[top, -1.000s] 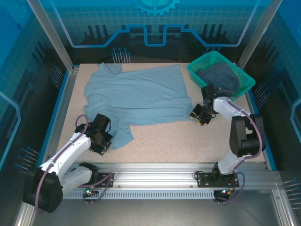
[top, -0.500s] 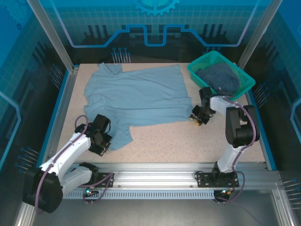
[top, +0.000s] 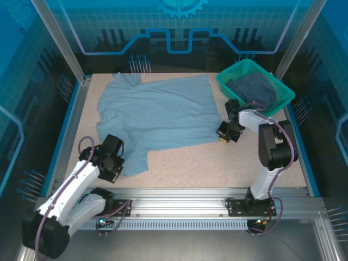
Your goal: Fold and stack the t-shirts
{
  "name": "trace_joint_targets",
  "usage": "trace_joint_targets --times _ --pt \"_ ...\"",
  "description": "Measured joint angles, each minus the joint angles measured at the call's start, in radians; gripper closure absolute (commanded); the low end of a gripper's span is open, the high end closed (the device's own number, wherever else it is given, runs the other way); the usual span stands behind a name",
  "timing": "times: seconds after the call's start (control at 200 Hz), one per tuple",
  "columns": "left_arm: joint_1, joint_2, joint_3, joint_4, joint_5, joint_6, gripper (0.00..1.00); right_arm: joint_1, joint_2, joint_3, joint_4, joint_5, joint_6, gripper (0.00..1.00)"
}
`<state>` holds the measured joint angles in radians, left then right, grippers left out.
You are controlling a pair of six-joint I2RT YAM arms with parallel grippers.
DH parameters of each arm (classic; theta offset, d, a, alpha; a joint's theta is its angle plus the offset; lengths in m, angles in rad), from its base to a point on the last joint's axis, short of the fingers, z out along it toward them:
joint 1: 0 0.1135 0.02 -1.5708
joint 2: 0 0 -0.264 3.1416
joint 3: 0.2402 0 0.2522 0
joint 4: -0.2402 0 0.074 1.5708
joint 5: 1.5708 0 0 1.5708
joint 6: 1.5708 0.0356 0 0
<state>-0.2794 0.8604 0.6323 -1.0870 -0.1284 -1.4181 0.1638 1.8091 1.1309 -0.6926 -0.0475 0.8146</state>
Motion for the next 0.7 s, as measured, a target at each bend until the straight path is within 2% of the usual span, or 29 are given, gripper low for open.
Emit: trace_joint_targets --times 0.23,0.445,0.7 --pt "-0.164 -0.100 0.000 -0.130 -0.008 -0.218 1.00 0.027 -0.094 -0.044 -0.093 0.041 -0.005 1.00" --pt "-0.393 -0.032 0.051 -0.165 -0.034 -0.411 1.00 0.027 -0.195 -0.079 -0.176 0.060 -0.019 1.00" --pt "-0.568 0.037 0.174 -0.196 -0.115 -0.525 1.00 0.027 -0.298 -0.140 -0.233 0.068 -0.023 1.00"
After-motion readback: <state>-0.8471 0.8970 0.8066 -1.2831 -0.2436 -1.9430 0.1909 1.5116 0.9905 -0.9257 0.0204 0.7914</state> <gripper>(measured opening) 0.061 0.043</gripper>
